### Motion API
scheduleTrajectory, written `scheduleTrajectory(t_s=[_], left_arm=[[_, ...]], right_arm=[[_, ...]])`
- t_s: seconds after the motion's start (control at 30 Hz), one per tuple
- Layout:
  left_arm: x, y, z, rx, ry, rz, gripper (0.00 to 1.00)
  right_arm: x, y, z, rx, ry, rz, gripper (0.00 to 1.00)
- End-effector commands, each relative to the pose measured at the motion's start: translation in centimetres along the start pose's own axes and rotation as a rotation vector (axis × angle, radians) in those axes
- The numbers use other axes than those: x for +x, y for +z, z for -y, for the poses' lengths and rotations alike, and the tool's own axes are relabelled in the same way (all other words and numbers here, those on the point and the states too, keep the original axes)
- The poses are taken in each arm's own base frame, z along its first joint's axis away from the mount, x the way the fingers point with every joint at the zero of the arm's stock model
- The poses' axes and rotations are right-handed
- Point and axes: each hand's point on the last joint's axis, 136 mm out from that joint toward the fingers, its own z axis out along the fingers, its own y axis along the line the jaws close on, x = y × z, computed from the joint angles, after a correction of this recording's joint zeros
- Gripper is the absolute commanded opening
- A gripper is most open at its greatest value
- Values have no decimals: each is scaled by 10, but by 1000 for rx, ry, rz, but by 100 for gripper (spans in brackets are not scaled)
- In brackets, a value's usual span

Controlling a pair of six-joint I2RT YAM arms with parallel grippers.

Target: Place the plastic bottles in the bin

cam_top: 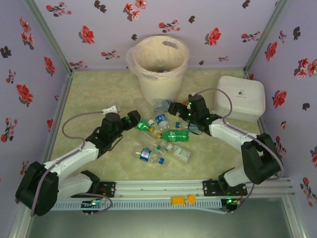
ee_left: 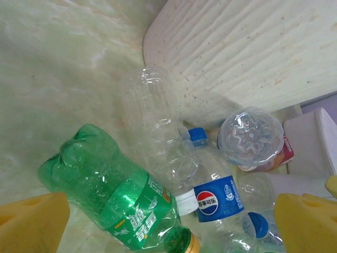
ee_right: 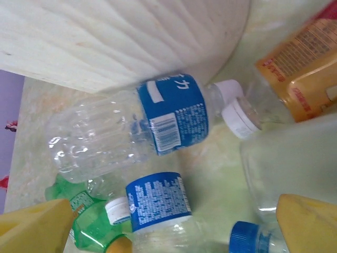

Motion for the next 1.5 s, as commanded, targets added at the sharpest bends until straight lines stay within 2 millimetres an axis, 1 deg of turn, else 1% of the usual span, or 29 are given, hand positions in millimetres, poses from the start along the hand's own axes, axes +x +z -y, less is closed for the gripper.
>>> scheduleTrajectory(t_s=[0.0, 0.07, 0.13, 0.2, 0.33, 0.47, 0.6, 0.7, 0.8, 0.9, 0.97, 1.07, 1.23, 1.37, 1.47], left_arm=[[-5, 0, -2, 8, -44, 52, 100], [-5, 3, -6, 2, -77, 67, 100], [-5, 7, -5, 1, -87, 63, 100], [-6, 9, -3, 4, -89, 64, 100], [-12, 12, 5, 18, -79, 74, 100], [-16, 10, 9, 34, -86, 85, 100], [-15, 3, 8, 37, -83, 88, 100], [-14, -1, 2, 29, -89, 94, 100], [-15, -5, 3, 33, -87, 96, 100], [-16, -7, 4, 36, -83, 99, 100], [-18, -7, 6, 40, -79, 103, 100], [-22, -5, 12, 48, -64, 105, 100], [-25, 0, 22, 79, -55, 111, 100], [-16, 7, 24, 91, -70, 93, 100], [-12, 12, 25, 93, -73, 77, 100]], right_arm=[[-29, -10, 17, 136, -73, 74, 99], [-29, -14, 26, 211, -149, 10, 100], [-23, -16, 25, 198, -219, -60, 100], [-15, -16, 23, 165, -253, -116, 100], [-2, -14, 32, 171, -242, -204, 100], [4, -10, 40, 177, -226, -215, 100], [6, -2, 53, 205, -232, -212, 100], [11, 2, 62, 211, -244, -242, 100], [16, 1, 74, 239, -248, -267, 100], [23, -5, 85, 260, -223, -283, 99], [27, -12, 89, 262, -201, -288, 100], [38, -27, 94, 280, -188, -308, 100], [57, -51, 95, 261, -145, -312, 100], [77, -62, 106, 258, -99, -306, 100], [83, -65, 116, 290, -103, -307, 99]])
